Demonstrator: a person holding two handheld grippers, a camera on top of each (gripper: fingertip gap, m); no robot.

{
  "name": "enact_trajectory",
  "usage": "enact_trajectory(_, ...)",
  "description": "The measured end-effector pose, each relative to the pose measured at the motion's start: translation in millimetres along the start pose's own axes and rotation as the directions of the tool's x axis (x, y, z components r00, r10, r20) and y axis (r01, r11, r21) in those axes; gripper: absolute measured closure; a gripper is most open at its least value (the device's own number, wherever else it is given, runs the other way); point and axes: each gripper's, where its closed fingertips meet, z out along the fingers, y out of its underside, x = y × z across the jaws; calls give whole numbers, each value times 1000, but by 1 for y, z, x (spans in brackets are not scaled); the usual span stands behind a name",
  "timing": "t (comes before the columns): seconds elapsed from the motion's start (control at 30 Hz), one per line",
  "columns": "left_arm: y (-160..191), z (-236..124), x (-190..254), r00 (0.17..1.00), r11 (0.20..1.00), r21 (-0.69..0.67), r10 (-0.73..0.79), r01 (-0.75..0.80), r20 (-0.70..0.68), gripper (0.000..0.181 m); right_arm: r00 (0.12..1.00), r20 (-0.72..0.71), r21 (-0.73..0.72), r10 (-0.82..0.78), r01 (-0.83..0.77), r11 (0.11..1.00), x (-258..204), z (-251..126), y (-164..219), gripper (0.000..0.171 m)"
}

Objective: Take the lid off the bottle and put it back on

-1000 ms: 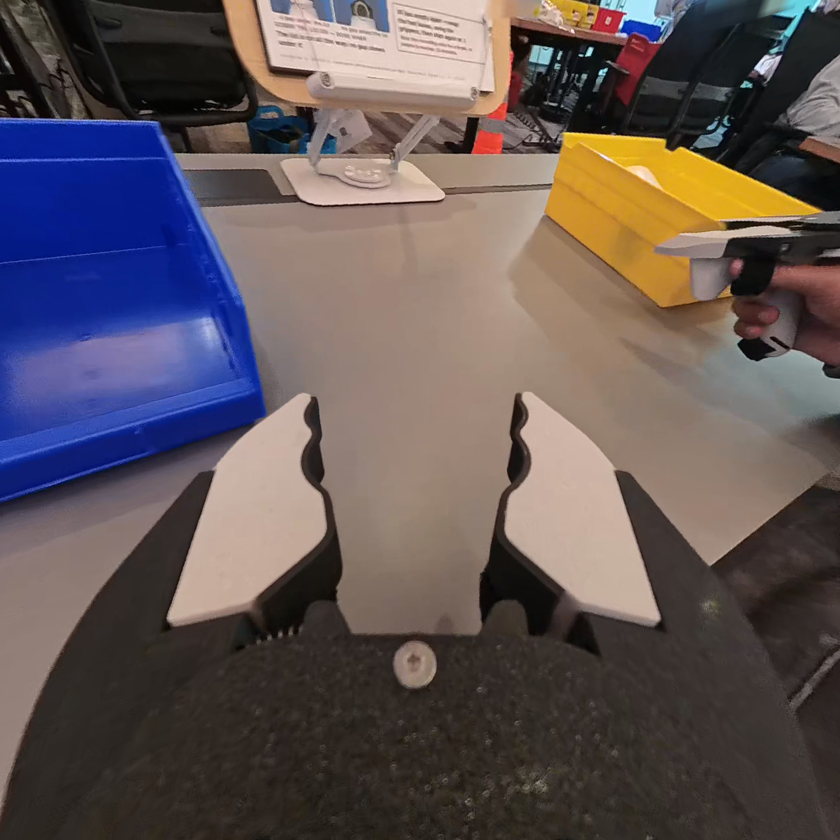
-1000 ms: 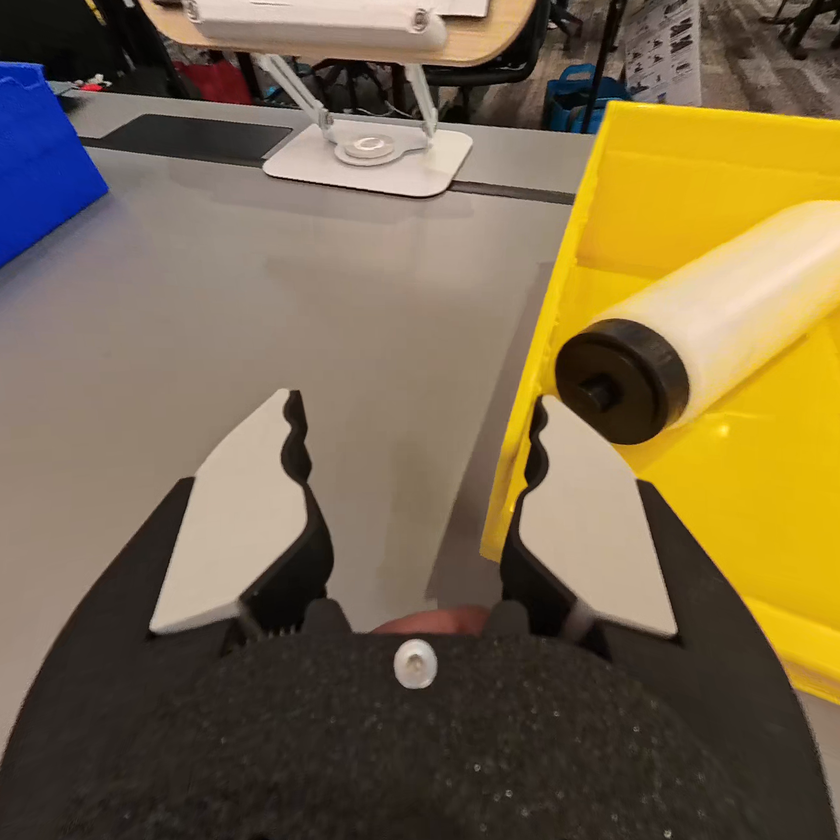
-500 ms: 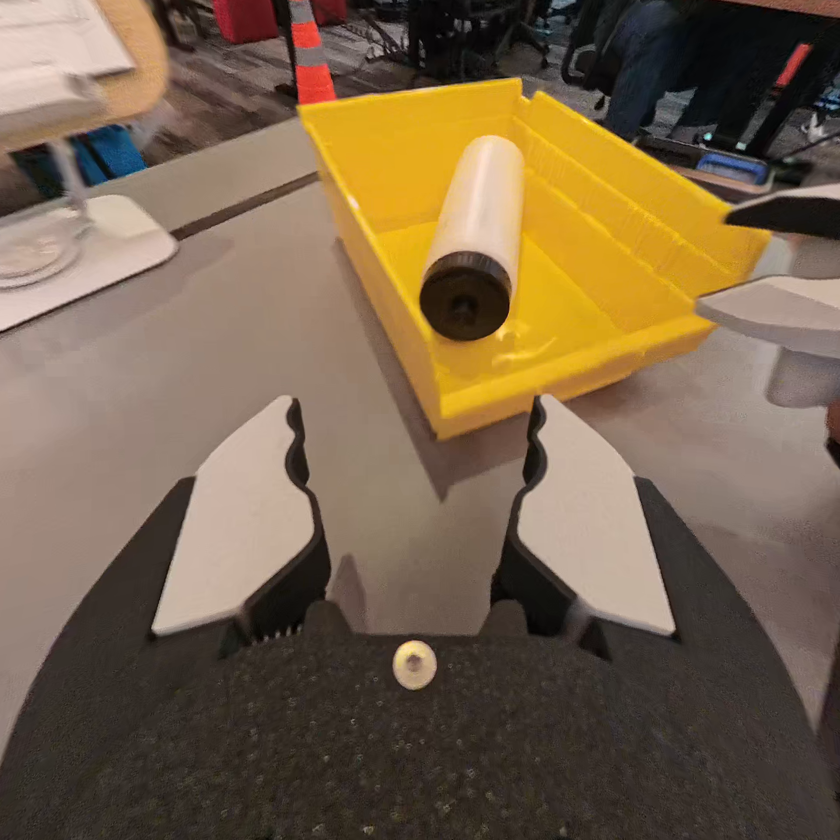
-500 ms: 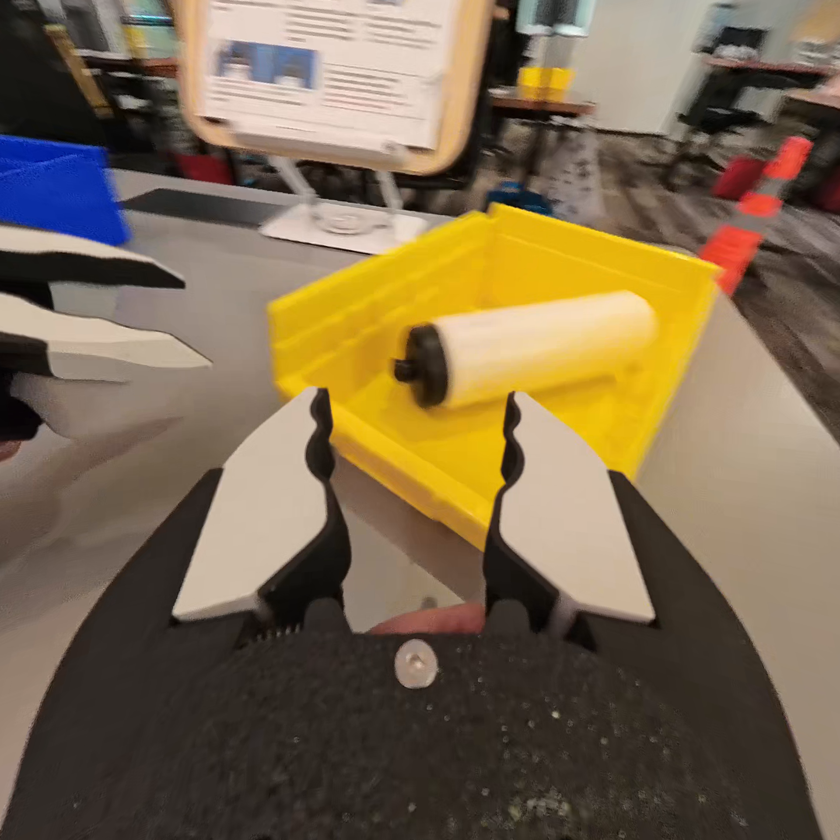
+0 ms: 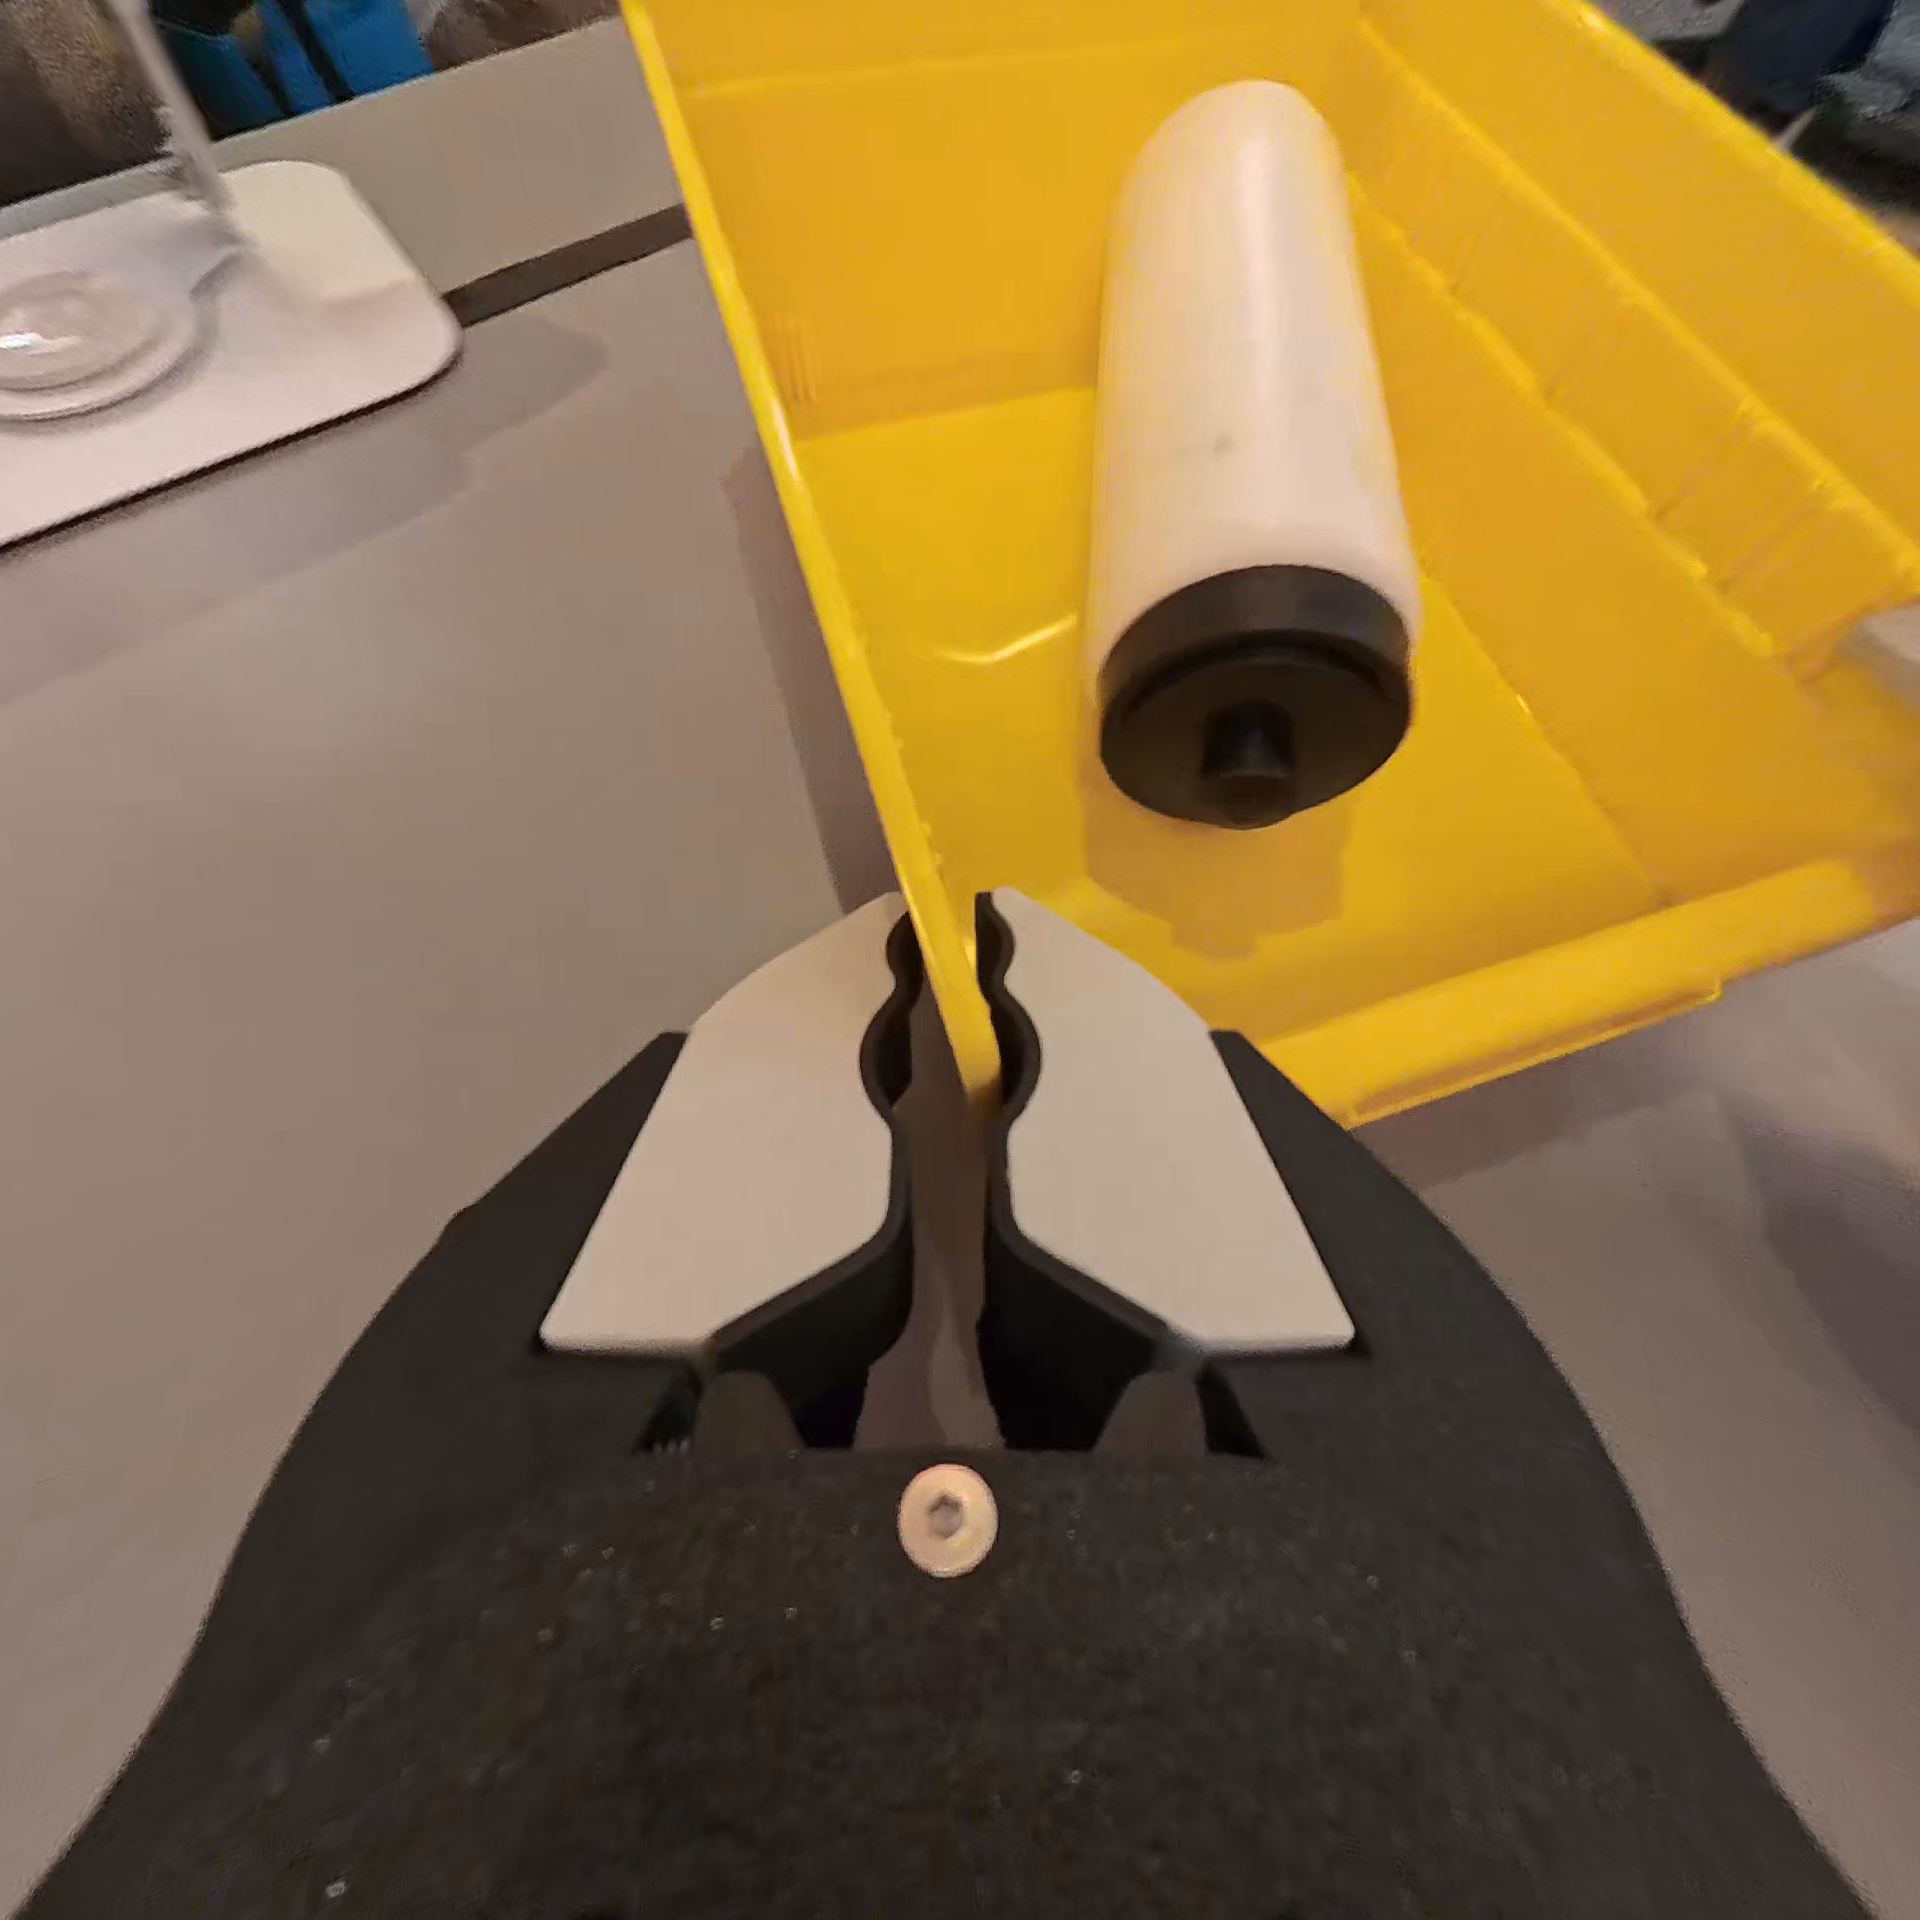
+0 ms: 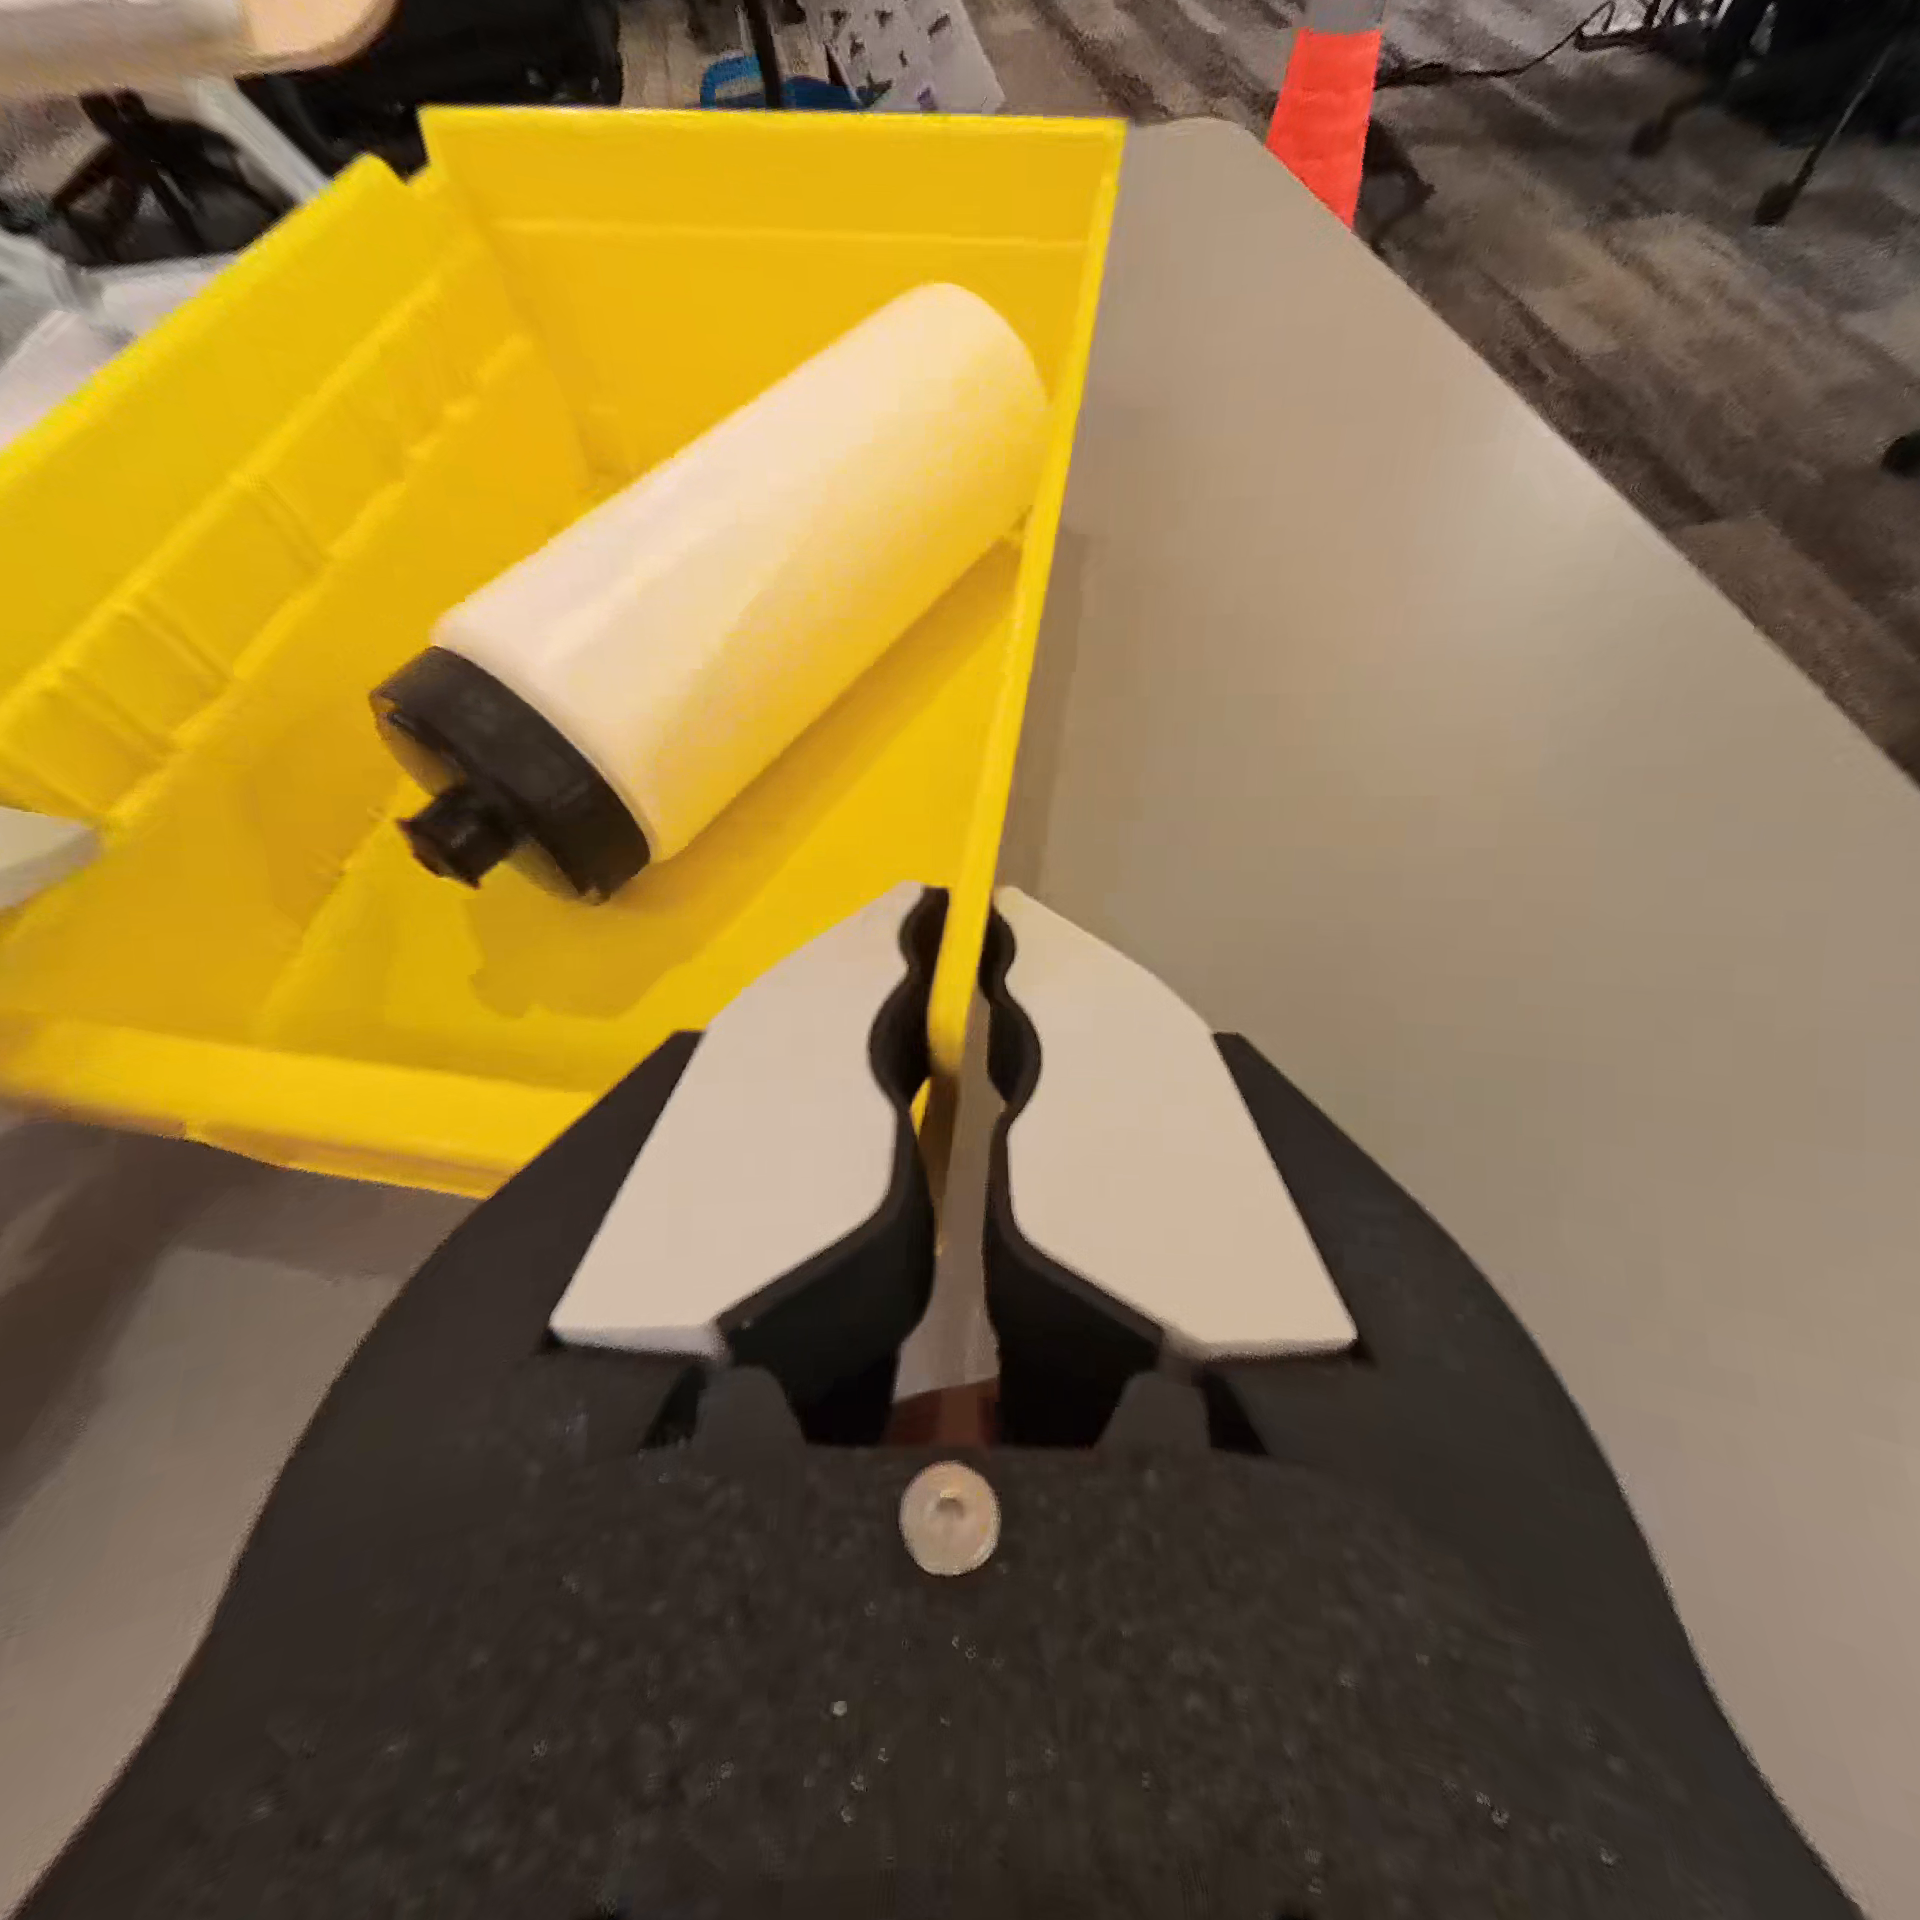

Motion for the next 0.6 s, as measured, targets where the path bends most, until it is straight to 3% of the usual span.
enact_trajectory(0.23,5,-86,-92,971,997,79,-29,10,237,173,984,133,139,-121,102,985,-108,-7,-35,167)
enact_trajectory(0.33,28,-121,-141,942,995,84,-85,61,324,173,956,226,167,-184,148,975,-173,-3,-42,167)
enact_trajectory(0.47,72,-141,-193,912,985,59,-170,160,372,174,921,309,143,-236,200,969,-246,7,-23,167)
enact_trajectory(0.57,96,-140,-216,901,975,29,-214,220,377,174,899,348,100,-267,247,964,-275,17,6,164)
enact_trajectory(0.6,98,-141,-219,899,966,64,-255,249,356,173,894,359,149,-269,229,962,-281,15,3,163)
